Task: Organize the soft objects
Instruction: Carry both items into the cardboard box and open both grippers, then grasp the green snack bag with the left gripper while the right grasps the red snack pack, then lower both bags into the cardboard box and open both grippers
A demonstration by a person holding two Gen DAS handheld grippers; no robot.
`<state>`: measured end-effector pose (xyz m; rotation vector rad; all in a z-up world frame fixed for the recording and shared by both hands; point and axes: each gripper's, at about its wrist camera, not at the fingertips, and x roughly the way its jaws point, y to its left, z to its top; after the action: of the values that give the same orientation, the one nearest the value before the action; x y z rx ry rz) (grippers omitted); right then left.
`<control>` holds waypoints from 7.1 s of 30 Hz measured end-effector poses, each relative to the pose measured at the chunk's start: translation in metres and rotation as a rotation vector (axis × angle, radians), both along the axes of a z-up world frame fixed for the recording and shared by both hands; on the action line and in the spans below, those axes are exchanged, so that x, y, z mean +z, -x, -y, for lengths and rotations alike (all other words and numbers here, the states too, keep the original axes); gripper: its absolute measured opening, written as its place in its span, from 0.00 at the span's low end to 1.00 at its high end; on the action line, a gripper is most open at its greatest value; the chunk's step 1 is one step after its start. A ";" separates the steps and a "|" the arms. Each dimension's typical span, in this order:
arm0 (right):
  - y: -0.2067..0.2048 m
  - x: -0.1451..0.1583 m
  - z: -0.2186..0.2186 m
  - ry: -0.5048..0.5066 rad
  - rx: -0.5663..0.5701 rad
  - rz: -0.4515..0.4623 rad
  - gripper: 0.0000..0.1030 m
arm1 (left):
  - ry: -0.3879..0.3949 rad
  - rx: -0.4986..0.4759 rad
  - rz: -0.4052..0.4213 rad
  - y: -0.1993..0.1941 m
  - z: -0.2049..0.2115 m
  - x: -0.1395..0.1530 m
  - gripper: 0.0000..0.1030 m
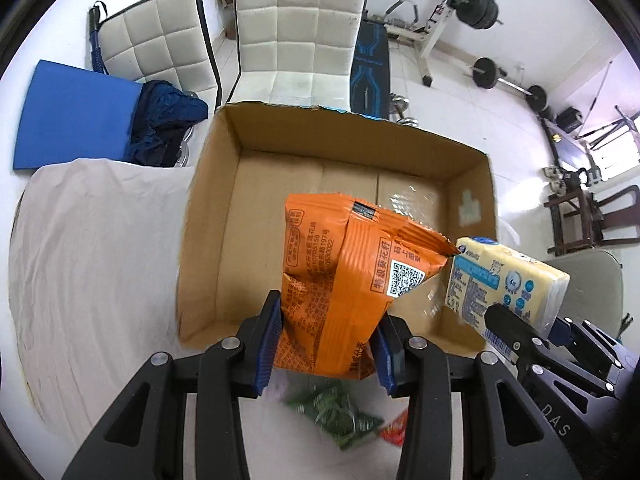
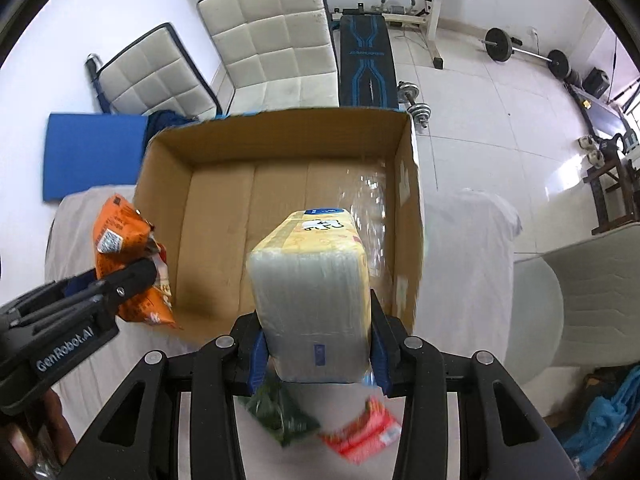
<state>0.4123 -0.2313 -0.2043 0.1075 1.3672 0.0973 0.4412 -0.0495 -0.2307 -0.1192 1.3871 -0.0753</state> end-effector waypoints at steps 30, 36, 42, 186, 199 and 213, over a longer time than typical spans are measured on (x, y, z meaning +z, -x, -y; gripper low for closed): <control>-0.131 -0.090 0.038 0.044 -0.037 -0.234 0.73 | 0.008 0.004 -0.201 -0.108 0.040 -0.073 0.49; -0.103 -0.080 0.035 0.035 -0.007 -0.228 0.82 | -0.049 0.005 -0.124 -0.081 0.032 -0.045 0.69; -0.056 -0.073 0.023 0.055 0.035 -0.194 0.95 | -0.092 0.023 -0.075 -0.042 0.027 -0.031 0.97; -0.012 -0.039 -0.031 0.059 0.053 -0.111 0.48 | -0.041 -0.116 -0.013 0.004 -0.039 -0.006 0.38; -0.032 -0.146 -0.019 0.104 0.042 -0.288 0.48 | -0.077 -0.129 -0.176 -0.087 -0.019 -0.096 0.38; -0.045 -0.156 -0.021 0.091 0.018 -0.343 0.64 | -0.094 -0.080 -0.227 -0.109 -0.023 -0.118 0.47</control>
<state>0.4576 -0.2101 -0.3598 0.0362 1.7125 0.0325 0.5504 -0.0266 -0.3482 0.0070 1.6200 -0.0647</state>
